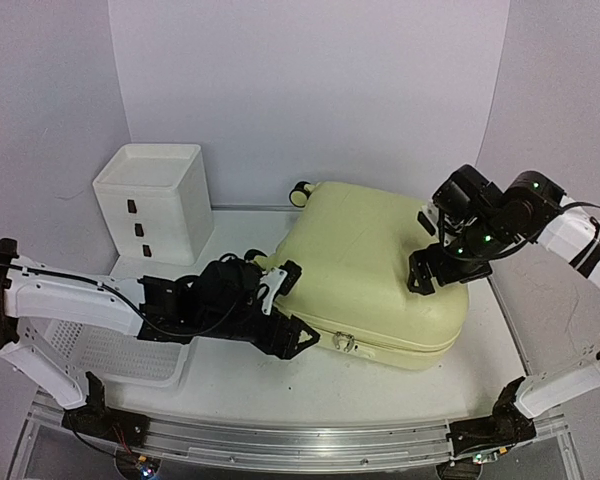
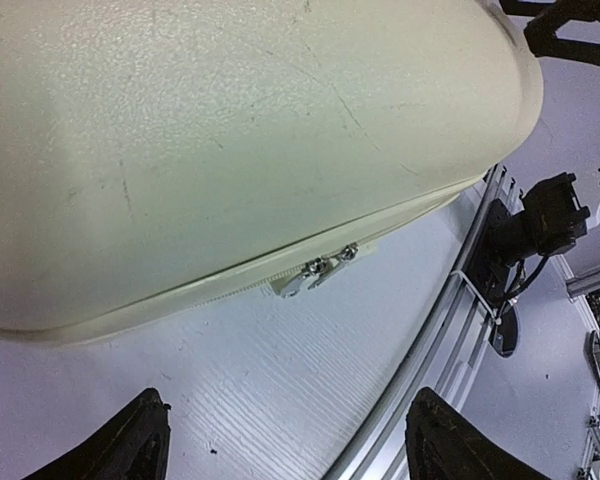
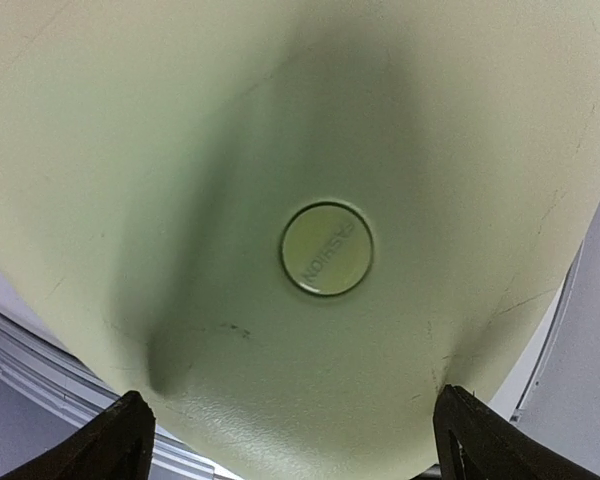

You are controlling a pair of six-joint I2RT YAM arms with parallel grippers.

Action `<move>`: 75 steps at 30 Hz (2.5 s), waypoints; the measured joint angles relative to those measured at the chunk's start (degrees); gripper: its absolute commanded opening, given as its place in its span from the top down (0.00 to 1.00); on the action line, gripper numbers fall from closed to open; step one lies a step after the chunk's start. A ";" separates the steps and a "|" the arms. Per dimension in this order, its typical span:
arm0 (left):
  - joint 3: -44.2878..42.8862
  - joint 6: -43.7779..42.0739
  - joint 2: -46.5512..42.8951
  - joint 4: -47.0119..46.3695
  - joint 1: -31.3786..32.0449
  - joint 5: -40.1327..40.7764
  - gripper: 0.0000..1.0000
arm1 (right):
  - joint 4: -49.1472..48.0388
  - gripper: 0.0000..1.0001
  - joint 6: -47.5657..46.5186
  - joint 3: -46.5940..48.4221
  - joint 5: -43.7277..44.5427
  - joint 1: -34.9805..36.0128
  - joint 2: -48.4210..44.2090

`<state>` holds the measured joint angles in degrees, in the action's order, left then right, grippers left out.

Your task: Open, take out, and arrange the luggage

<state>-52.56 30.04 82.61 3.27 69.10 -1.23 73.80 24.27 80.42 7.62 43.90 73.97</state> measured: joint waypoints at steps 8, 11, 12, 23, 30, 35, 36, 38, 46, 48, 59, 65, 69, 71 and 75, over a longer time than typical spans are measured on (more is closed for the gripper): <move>1.77 0.39 6.05 -10.47 0.76 2.27 0.17 | -4.24 0.02 5.22 -0.90 0.94 9.97 0.09; 1.57 -0.09 6.05 -12.11 0.76 2.75 0.13 | -6.51 0.02 7.28 -2.16 0.70 14.40 0.00; 1.55 -0.17 6.05 -12.41 0.74 3.02 0.13 | -7.04 0.02 7.85 -2.91 0.66 15.28 -0.15; -7.34 1.79 10.43 -6.23 -4.68 -1.25 0.16 | -9.25 0.04 12.22 -8.33 10.84 16.76 -1.86; -15.15 1.18 15.45 -1.81 -10.49 -2.71 0.14 | -9.42 0.04 9.53 -8.50 17.92 8.31 4.02; -21.38 -1.62 17.20 2.38 -13.33 -2.60 0.07 | -9.57 0.02 6.51 -7.96 18.18 3.15 8.63; -21.70 -1.92 16.94 2.84 -13.57 -2.67 0.06 | -9.77 0.02 6.36 -7.96 17.33 3.10 8.85; -21.59 -2.73 15.98 3.45 -13.70 -3.19 0.05 | -10.34 0.03 6.43 -8.00 14.82 3.65 8.66; -8.81 -1.62 0.52 4.85 -13.42 -7.13 0.02 | -27.12 0.29 8.66 -23.82 8.09 9.53 1.09; -5.88 -0.85 -4.20 5.16 -13.38 -7.61 0.02 | -33.07 0.32 8.68 -28.85 8.50 9.51 0.50; 3.39 1.79 -16.63 6.32 -12.41 -8.22 0.01 | -63.43 0.56 6.95 -42.36 18.95 9.40 0.42; 3.50 1.22 -17.49 8.46 -12.41 -8.81 0.01 | -71.80 0.62 8.35 -46.75 23.82 9.62 0.33; 3.50 -0.07 -18.75 10.27 -12.41 -9.22 0.01 | -73.85 0.63 8.98 -47.30 25.20 9.77 0.72; 3.50 -0.48 -20.11 10.80 -12.41 -9.27 0.00 | -75.49 0.62 9.11 -47.47 25.27 9.81 1.27; 3.52 -1.22 -22.67 11.13 -12.41 -9.33 0.00 | -77.59 0.67 10.10 -47.60 25.49 10.03 3.02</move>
<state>-49.04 28.82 59.94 14.39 56.69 -10.57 -3.79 34.37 32.82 33.10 53.93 76.99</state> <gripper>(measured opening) 0.994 0.371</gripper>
